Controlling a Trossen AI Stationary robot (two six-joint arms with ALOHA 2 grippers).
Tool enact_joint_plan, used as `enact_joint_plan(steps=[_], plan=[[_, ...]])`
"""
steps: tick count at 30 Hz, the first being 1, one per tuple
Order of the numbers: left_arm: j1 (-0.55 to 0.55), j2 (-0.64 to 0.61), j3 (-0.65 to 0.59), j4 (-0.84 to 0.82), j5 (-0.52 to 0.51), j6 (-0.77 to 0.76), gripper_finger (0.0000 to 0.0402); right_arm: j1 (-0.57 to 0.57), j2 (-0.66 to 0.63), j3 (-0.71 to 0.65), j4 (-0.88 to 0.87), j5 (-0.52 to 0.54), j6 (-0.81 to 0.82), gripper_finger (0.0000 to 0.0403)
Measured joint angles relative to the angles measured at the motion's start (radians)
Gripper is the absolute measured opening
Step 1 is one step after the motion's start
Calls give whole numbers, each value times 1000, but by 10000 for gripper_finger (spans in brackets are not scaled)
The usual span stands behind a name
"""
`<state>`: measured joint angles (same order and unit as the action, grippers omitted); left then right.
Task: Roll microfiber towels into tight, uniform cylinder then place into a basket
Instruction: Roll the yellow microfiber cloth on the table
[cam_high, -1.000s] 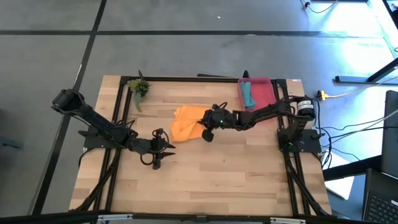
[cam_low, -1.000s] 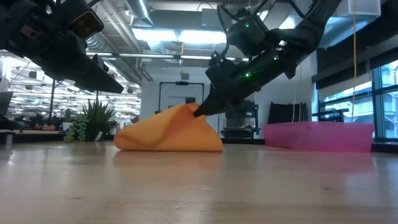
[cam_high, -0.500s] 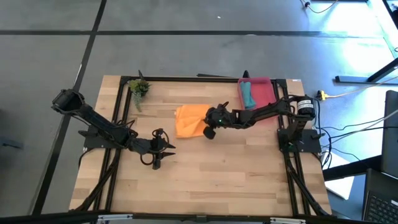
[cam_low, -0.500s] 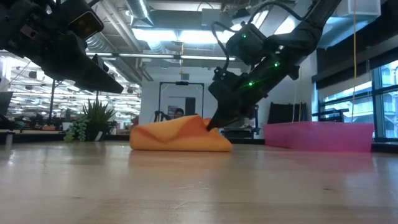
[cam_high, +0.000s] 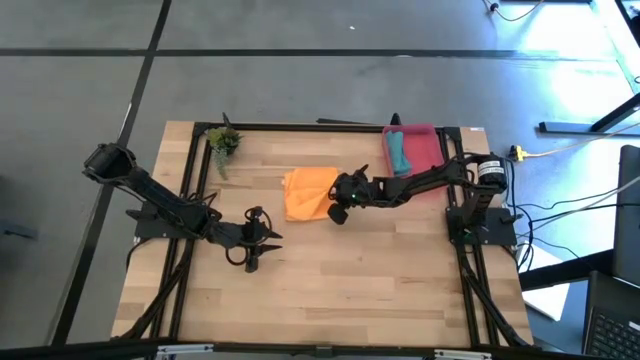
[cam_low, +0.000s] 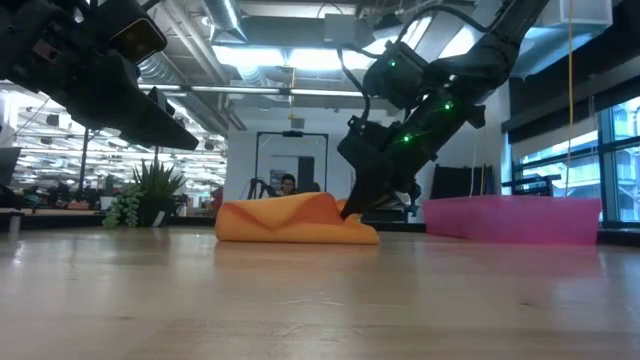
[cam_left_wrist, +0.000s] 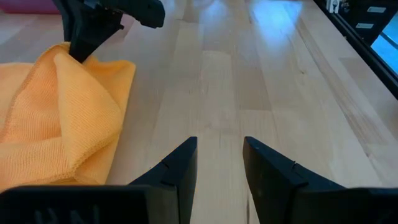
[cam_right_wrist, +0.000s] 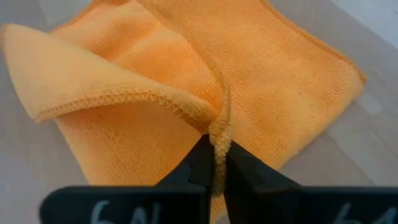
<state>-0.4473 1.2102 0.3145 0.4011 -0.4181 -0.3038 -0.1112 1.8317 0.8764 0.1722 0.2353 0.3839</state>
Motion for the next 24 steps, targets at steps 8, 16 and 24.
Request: enact_joint_plan(steps=[8,16,24], plan=[[0,0,0,0,0,0,121,0,0,0,-3,0,9,98],[0,0,0,0,0,0,121,-34,-20,9,-6,0,32,174],[0,0,-1,-3,0,0,121,-21,-112,11,18,-71,-48,189]])
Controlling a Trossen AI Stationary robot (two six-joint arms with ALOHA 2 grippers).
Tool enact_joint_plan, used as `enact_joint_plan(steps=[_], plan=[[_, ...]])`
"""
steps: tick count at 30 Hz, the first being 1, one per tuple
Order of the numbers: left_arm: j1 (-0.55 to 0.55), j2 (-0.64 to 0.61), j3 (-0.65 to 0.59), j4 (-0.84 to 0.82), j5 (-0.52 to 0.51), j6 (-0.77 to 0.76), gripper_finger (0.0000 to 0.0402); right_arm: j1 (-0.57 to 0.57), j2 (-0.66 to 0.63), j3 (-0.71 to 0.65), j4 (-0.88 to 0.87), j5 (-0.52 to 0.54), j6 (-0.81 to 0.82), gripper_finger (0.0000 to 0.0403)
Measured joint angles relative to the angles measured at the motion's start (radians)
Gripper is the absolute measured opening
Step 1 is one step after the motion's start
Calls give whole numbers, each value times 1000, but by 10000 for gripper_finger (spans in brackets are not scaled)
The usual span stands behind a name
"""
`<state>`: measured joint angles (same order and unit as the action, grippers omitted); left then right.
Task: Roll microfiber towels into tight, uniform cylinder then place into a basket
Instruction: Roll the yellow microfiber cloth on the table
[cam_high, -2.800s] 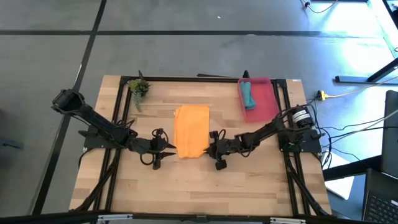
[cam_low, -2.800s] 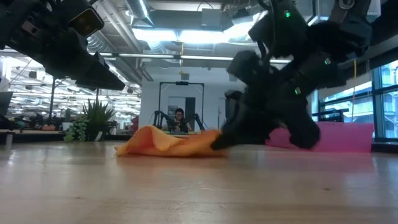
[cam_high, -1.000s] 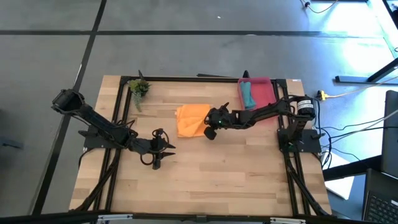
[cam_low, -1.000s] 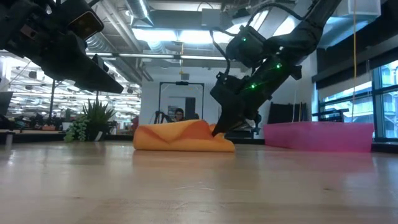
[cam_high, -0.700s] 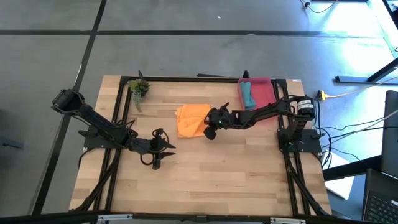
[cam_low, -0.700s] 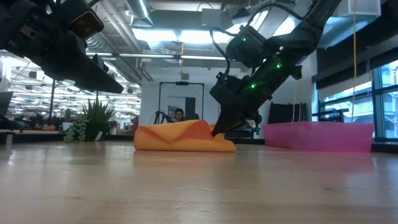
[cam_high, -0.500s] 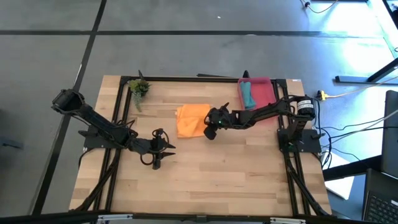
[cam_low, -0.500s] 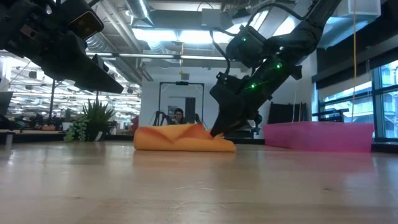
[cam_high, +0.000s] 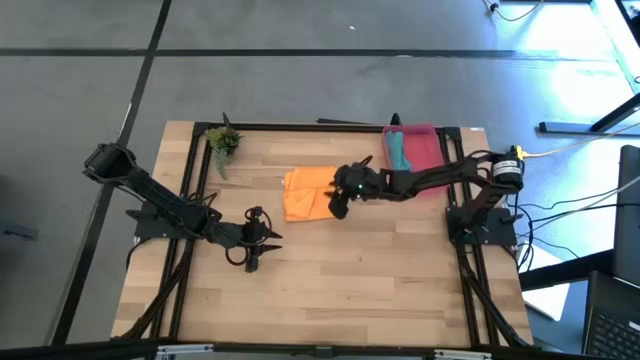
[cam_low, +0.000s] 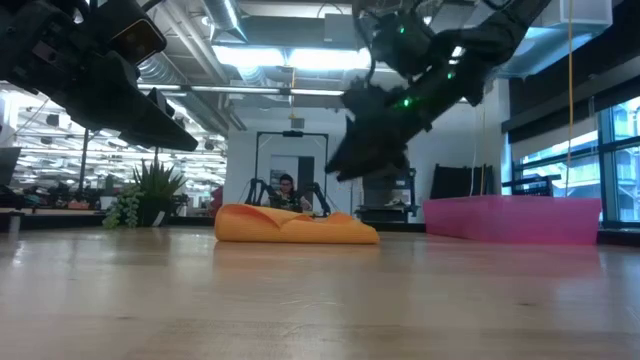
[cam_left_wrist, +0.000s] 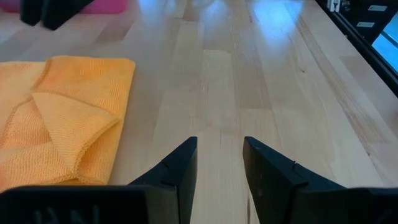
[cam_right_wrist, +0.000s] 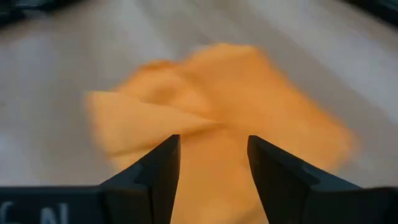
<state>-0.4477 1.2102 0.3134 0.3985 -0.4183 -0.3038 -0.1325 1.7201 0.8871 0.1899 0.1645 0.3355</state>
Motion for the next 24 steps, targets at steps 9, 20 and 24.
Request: enact_joint_plan(steps=[9,20,24], plan=[[2,0,0,-2,0,0,121,49,80,0,80,-214,9,189],[31,0,0,-5,0,1,121,-26,214,0,272,-268,85,189],[37,0,0,-5,0,1,121,-47,242,0,279,-267,129,189]])
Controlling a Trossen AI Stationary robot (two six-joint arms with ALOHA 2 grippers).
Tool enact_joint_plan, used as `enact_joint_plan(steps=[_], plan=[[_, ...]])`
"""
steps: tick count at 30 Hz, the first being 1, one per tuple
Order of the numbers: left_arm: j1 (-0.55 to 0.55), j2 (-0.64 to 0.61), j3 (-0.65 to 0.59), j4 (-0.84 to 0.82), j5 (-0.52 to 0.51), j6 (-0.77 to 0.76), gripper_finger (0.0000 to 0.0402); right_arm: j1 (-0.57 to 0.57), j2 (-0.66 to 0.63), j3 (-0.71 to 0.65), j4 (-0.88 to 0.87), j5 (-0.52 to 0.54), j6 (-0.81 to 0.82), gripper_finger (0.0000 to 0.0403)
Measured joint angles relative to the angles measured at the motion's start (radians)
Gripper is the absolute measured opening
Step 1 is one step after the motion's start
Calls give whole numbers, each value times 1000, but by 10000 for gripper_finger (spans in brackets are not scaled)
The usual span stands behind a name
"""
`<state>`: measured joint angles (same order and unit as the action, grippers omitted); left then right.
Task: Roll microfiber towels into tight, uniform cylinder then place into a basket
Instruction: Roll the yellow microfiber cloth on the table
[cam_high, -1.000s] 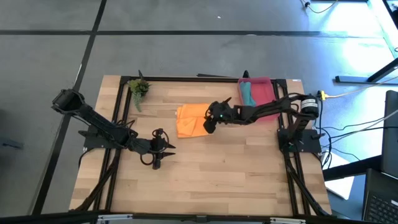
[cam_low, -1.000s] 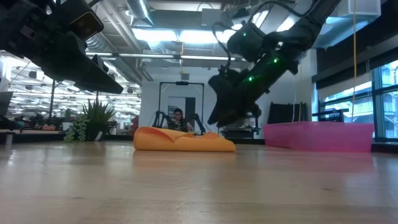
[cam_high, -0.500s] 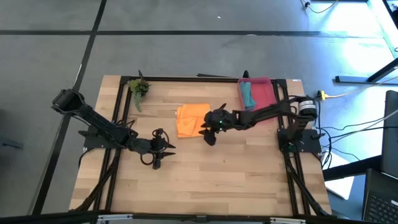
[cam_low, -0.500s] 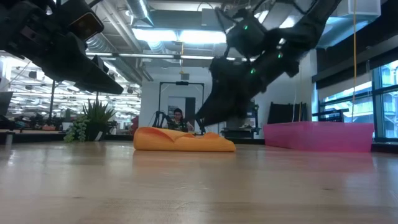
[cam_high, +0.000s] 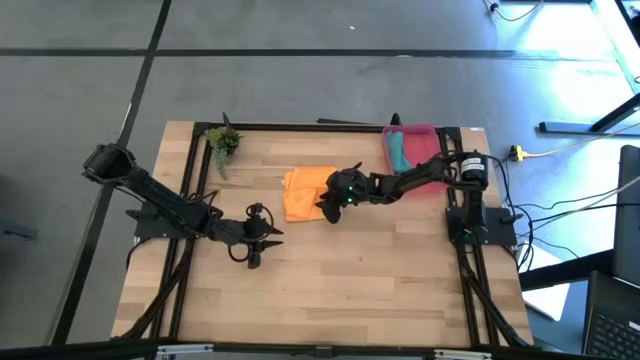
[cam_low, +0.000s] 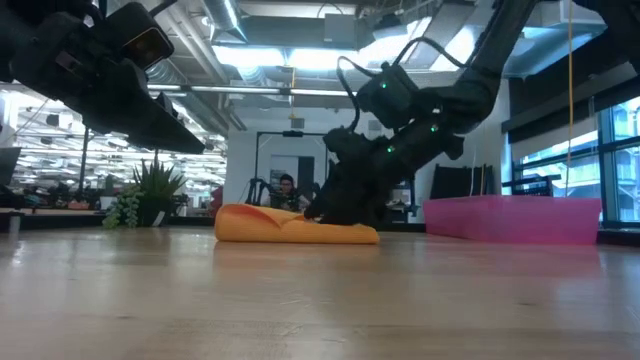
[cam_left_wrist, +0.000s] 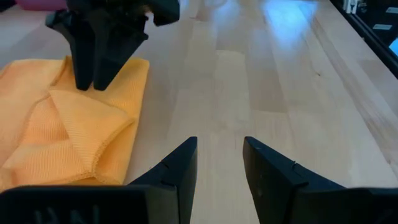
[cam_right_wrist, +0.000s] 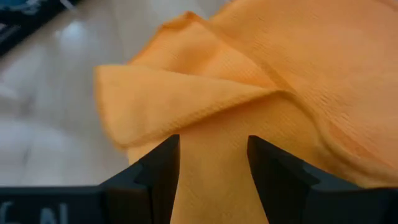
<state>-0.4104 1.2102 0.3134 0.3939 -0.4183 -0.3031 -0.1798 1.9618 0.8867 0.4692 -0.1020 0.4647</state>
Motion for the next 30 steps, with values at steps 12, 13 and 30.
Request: enact_joint_plan(steps=[12,13,30], plan=[[44,6,0,-17,0,26,121,-1,12,0,58,-53,-21,189],[57,16,1,-15,0,26,121,-1,12,0,58,-51,-23,189],[256,282,1,190,103,79,121,-20,12,0,57,-50,-25,189]])
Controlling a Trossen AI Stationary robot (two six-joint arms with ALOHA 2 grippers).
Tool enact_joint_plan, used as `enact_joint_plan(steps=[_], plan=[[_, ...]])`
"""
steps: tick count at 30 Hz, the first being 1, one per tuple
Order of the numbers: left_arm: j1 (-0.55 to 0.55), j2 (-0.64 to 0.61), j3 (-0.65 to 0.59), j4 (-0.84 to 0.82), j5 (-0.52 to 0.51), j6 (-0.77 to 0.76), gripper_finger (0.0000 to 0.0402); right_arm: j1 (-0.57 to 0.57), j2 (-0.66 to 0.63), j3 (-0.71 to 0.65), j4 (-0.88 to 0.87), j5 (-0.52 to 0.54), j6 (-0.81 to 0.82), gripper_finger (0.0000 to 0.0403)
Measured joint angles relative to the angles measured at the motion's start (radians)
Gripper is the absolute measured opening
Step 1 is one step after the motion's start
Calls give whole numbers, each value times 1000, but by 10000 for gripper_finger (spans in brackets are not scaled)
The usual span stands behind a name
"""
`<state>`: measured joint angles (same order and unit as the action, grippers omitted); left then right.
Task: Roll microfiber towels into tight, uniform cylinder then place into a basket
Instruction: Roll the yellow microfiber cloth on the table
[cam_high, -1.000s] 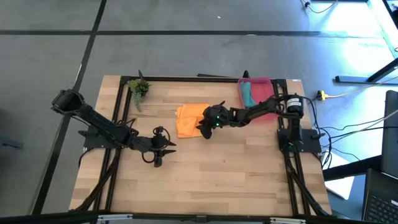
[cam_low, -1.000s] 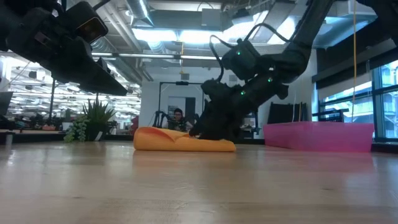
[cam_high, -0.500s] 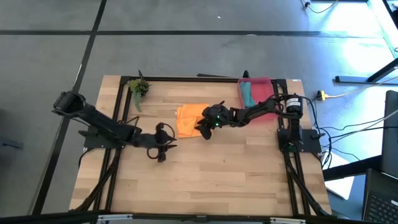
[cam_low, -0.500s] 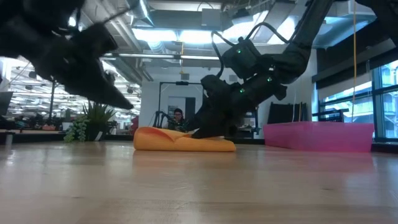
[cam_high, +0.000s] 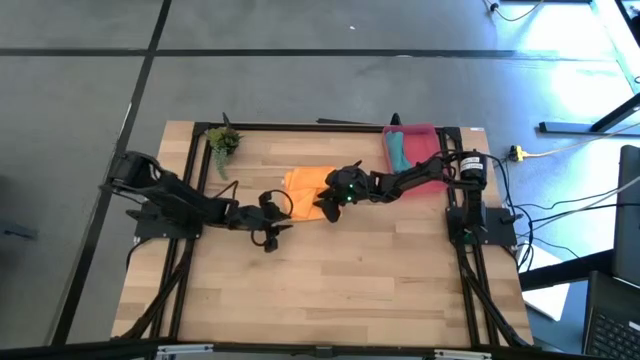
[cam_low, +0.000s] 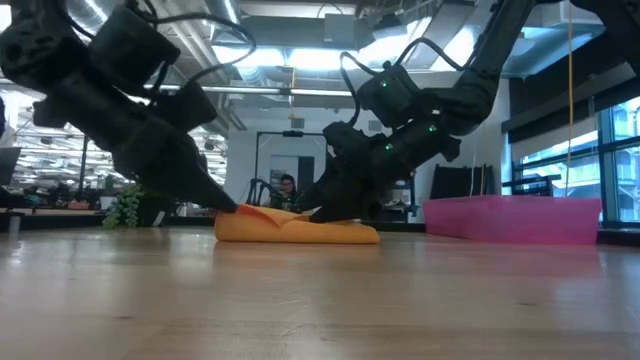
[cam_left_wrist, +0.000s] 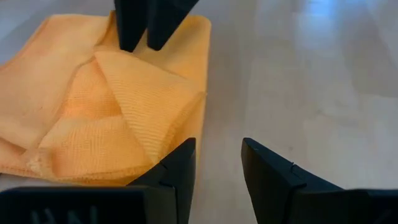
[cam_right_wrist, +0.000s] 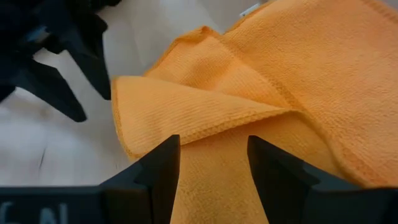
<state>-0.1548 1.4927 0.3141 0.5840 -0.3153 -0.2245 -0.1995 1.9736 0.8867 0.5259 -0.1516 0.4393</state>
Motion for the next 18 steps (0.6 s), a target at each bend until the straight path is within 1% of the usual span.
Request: enact_joint_plan(steps=[5,8,12,18], plan=[[28,78,0,95,0,49,121,-1,0,0,0,0,0,189],[43,99,0,158,0,92,121,-1,0,0,-1,0,0,189],[67,101,0,176,-7,131,121,-1,0,0,-5,0,0,189],[141,107,0,161,-16,131,121,-1,0,0,-4,0,0,189]])
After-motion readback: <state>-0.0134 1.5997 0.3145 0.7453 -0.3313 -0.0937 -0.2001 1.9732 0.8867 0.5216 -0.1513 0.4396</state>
